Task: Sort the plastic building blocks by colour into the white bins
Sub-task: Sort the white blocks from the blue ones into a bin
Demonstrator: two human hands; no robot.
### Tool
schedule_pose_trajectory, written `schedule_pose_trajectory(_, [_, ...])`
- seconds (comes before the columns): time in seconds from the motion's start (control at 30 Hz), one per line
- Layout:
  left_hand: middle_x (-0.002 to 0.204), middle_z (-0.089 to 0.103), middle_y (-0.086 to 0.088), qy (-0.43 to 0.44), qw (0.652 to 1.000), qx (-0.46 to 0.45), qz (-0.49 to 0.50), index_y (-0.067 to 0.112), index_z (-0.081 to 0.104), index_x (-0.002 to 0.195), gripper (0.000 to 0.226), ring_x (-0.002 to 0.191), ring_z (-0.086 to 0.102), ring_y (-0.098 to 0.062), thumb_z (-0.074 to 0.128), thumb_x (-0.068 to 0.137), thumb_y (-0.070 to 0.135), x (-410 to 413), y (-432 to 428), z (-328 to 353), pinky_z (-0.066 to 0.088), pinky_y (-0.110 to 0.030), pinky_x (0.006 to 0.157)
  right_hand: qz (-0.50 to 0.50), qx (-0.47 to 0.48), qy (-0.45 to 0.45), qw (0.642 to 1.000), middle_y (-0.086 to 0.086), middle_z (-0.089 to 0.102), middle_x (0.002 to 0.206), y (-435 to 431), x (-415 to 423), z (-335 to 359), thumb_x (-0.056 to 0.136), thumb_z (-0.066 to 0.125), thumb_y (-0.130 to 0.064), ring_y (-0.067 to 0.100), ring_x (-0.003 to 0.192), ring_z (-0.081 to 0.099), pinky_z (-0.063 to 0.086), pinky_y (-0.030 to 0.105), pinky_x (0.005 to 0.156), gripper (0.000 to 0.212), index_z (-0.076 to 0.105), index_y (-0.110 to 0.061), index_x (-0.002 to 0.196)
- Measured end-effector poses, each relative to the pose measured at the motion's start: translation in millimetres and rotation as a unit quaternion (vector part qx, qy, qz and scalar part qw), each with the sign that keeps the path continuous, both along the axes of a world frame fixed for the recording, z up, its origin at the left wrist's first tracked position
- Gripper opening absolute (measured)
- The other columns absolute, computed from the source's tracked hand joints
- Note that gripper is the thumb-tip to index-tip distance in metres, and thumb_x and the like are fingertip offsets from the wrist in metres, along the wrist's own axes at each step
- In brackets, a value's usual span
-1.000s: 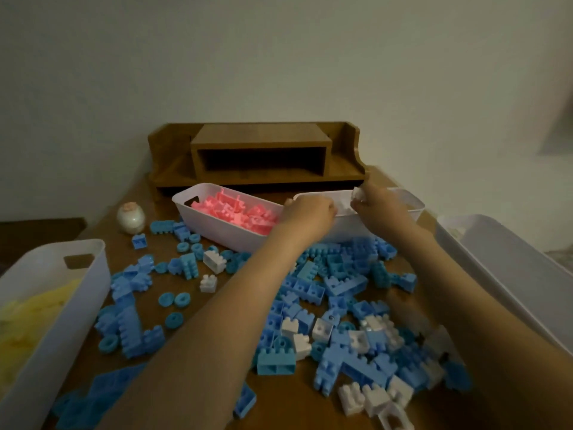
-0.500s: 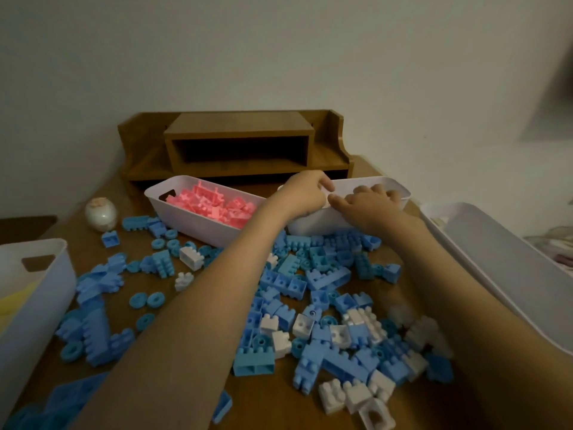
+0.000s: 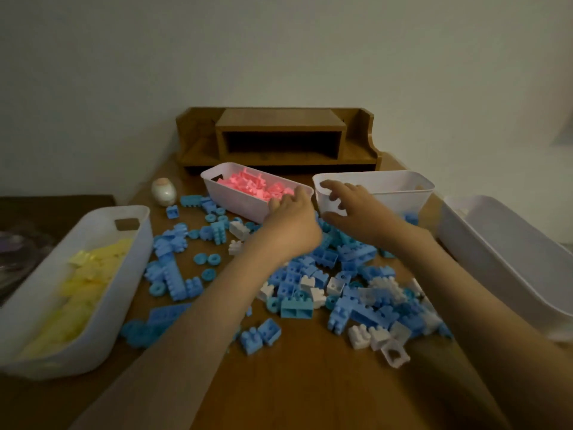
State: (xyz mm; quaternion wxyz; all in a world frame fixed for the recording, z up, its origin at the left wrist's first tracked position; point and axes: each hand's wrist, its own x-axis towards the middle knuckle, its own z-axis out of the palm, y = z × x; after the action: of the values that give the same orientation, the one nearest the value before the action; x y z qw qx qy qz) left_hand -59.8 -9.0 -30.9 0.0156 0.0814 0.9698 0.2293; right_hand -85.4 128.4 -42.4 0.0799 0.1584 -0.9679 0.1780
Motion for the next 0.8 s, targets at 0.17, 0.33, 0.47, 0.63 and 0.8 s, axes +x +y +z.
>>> schedule_pose_trajectory(0.17, [0.134,0.04,-0.012,-0.011,0.985,-0.161,0.058,0.016,0.039,0.132,0.039,0.124,0.03,-0.034,0.042,0.094,0.011,16,-66,-21,0.028,-0.041,0.103,0.067,0.002,-0.064,0.996,0.005,0.051,0.127,-46,13,-8,0.092,0.055,-0.021,0.02,0.106,0.053,0.046,0.032,0.089,0.047,0.037,-0.021,0.136])
schedule_pose_trajectory(0.33, [0.123,0.053,-0.007,-0.013,0.976,-0.191,0.106,0.026,0.042,0.13,0.041,0.124,0.037,-0.031,0.041,0.093,0.009,16,-91,-40,0.021,-0.044,0.101,0.112,0.009,-0.061,0.992,0.005,0.045,0.137,-86,15,-15,0.093,0.051,-0.012,0.022,0.12,0.046,0.038,0.029,0.095,0.048,0.037,-0.02,0.139])
schedule_pose_trajectory(0.47, [0.118,0.053,-0.004,0.045,0.979,-0.164,0.114,0.029,0.041,0.128,0.037,0.118,0.044,-0.028,0.042,0.095,0.011,10,-100,-52,0.025,-0.043,0.097,0.134,0.04,-0.099,0.985,0.003,0.031,0.149,-107,5,-26,0.097,0.043,-0.014,0.025,0.134,0.031,0.029,0.036,0.108,0.054,0.027,-0.029,0.146])
schedule_pose_trajectory(0.63, [0.107,0.056,-0.003,0.039,0.977,-0.172,0.117,0.021,0.047,0.103,0.01,0.111,0.049,-0.026,0.043,0.095,0.025,7,-105,-52,0.026,-0.045,0.097,0.112,0.143,-0.091,0.979,0.003,0.03,0.144,-126,-8,-37,0.098,0.038,-0.03,0.027,0.131,0.025,0.023,0.043,0.108,0.052,0.019,-0.034,0.147])
schedule_pose_trajectory(0.8, [0.094,0.05,-0.003,0.039,0.984,-0.141,0.104,0.014,0.04,0.115,0.037,0.104,0.05,-0.027,0.047,0.089,0.04,14,-110,-52,0.024,-0.041,0.083,0.075,0.135,-0.08,0.985,0.006,0.042,0.121,-132,-9,-33,0.094,0.047,-0.029,0.024,0.117,0.039,0.027,0.04,0.098,0.023,0.045,-0.02,0.115])
